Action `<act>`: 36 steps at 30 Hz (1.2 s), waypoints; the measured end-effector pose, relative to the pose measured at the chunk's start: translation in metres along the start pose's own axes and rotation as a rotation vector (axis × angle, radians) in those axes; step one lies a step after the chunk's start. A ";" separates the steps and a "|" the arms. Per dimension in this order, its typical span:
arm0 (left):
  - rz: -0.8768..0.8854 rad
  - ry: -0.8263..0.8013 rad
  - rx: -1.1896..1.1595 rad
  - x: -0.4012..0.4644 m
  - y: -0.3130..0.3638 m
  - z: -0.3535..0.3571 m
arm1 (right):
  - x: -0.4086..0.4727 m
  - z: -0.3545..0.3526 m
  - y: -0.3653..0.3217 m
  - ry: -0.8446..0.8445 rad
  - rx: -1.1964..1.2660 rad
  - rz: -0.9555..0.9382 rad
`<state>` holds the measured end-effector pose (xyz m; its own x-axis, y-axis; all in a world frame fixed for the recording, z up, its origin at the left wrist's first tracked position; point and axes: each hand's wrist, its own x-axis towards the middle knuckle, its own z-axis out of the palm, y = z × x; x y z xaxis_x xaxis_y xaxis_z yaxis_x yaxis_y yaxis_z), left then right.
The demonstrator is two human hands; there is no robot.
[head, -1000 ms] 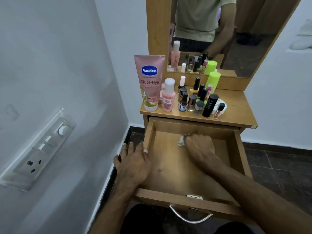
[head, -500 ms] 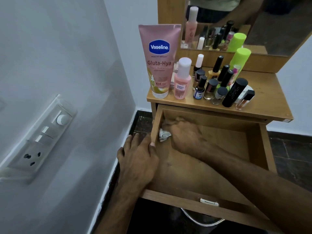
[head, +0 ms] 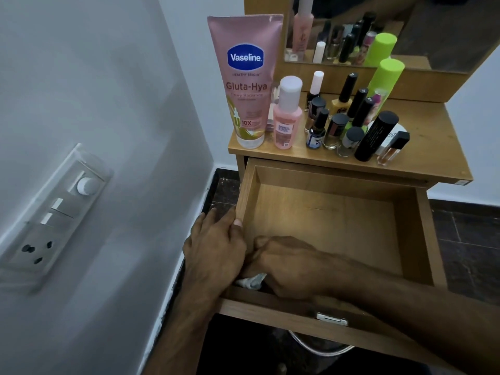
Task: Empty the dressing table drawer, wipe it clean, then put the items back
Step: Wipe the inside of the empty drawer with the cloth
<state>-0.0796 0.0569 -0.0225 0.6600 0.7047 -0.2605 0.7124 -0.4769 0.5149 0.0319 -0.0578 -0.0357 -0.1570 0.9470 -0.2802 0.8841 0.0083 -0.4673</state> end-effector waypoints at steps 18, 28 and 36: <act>0.289 0.162 0.366 -0.011 0.028 0.004 | -0.055 -0.026 0.024 -0.308 0.415 0.339; 0.496 0.051 0.304 -0.017 0.103 0.059 | -0.087 -0.043 0.036 -0.685 0.136 0.538; 0.476 0.028 0.289 -0.011 0.095 0.075 | -0.100 -0.029 0.027 -0.930 -0.246 0.539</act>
<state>-0.0016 -0.0356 -0.0320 0.9211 0.3881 -0.0297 0.3761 -0.8678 0.3247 0.0837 -0.1425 0.0041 0.0971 0.2351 -0.9671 0.9834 -0.1723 0.0568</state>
